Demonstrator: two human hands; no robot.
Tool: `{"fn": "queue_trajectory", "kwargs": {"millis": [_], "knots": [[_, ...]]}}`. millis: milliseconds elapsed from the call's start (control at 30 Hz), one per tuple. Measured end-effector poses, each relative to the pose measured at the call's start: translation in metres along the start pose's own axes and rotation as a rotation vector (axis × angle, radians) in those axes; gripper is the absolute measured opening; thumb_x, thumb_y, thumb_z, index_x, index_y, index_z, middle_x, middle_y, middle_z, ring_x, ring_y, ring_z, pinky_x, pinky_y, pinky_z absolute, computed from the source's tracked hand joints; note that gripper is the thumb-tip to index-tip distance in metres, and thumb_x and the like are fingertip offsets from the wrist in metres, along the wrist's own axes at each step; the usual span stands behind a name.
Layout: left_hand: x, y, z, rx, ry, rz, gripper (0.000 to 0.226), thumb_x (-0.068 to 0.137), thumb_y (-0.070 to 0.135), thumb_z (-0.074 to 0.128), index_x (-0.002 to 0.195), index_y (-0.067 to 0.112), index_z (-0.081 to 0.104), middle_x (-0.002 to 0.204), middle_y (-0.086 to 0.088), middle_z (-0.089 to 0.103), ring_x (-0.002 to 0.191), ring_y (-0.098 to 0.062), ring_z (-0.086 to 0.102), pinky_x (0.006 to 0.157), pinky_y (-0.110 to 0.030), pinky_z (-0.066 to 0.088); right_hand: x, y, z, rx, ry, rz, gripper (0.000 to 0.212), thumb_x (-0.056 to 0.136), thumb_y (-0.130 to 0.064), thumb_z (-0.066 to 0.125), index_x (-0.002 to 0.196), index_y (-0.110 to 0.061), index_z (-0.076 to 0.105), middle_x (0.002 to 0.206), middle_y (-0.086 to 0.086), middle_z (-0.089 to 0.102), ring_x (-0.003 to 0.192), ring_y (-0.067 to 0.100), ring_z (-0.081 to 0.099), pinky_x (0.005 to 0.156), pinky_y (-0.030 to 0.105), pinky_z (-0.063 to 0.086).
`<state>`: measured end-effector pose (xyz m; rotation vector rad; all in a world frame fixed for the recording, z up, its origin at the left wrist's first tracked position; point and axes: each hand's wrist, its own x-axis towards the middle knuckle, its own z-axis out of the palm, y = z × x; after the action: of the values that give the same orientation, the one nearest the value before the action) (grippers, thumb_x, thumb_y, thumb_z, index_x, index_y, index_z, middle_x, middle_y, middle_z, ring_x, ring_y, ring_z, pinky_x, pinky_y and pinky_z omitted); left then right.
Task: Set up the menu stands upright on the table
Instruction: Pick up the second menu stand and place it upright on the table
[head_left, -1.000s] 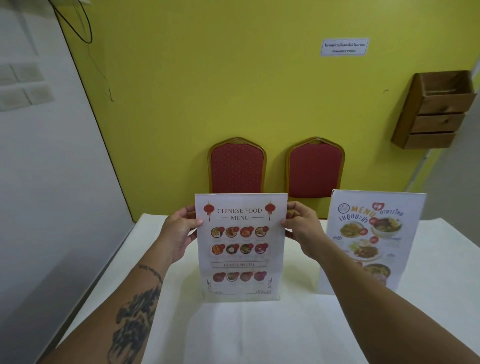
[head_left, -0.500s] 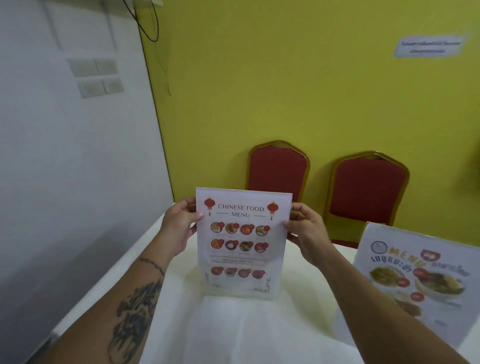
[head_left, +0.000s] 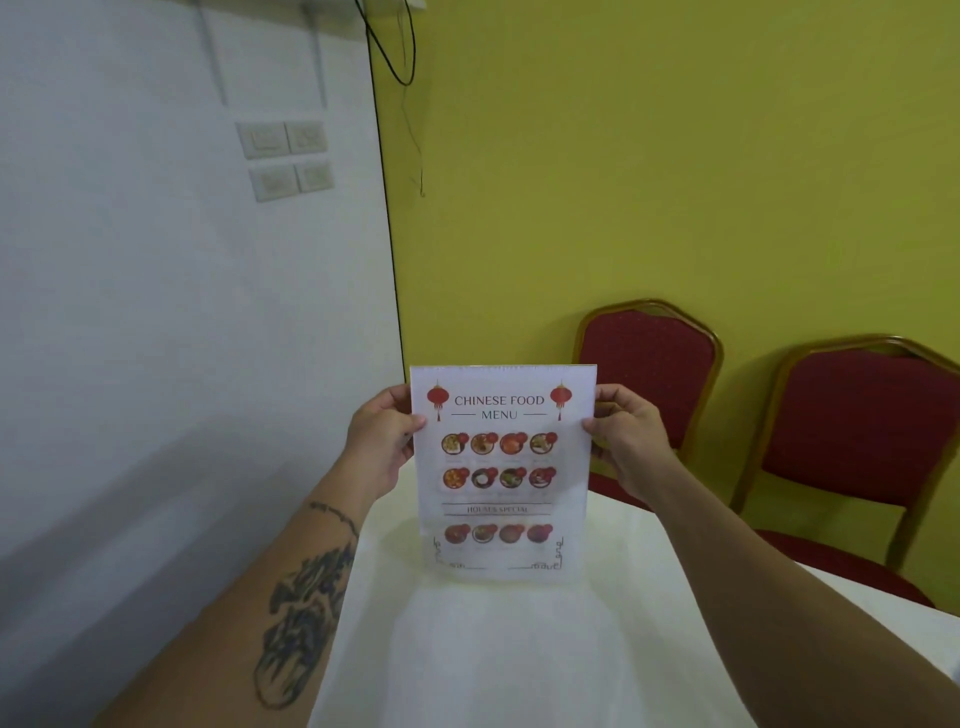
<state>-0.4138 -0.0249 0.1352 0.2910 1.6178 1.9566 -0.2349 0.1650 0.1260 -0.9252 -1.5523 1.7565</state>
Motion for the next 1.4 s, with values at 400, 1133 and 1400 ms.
{"fn": "queue_trajectory", "kwargs": {"millis": [400,1133,1400], "knots": [[0.057,0.011,-0.012,-0.007,-0.022,-0.062,0.037,0.087,-0.015,0.047,0.103,0.011,0.066,0.1,-0.011,0.072,0.087,-0.024,0.068,0.069,-0.036,0.055,0.052,0.013,0.046,-0.038,0.121,0.037,0.03,0.087,0.015,0.049,0.092,-0.01,0.065,0.09,0.009,0.074,0.088,0.028,0.068,0.082,0.049,0.055],[0.037,0.007,-0.028,0.049,0.016,0.021,0.035,0.087,-0.012,0.052,0.114,0.007,0.062,0.096,-0.006,0.07,0.078,-0.013,0.064,0.057,-0.023,0.053,-0.006,0.002,0.016,-0.166,0.112,-0.01,0.042,0.085,0.013,0.058,0.112,-0.019,0.065,0.111,0.011,0.068,0.107,0.03,0.064,0.086,0.046,0.057],[0.002,-0.004,-0.029,-0.028,0.08,0.042,0.035,0.086,-0.01,0.053,0.109,0.013,0.066,0.1,-0.005,0.067,0.085,-0.017,0.062,0.075,-0.03,0.05,-0.069,0.004,-0.032,-0.117,0.067,-0.054,0.043,0.085,0.012,0.059,0.112,-0.022,0.067,0.11,0.013,0.067,0.108,0.032,0.064,0.084,0.043,0.057]]}}
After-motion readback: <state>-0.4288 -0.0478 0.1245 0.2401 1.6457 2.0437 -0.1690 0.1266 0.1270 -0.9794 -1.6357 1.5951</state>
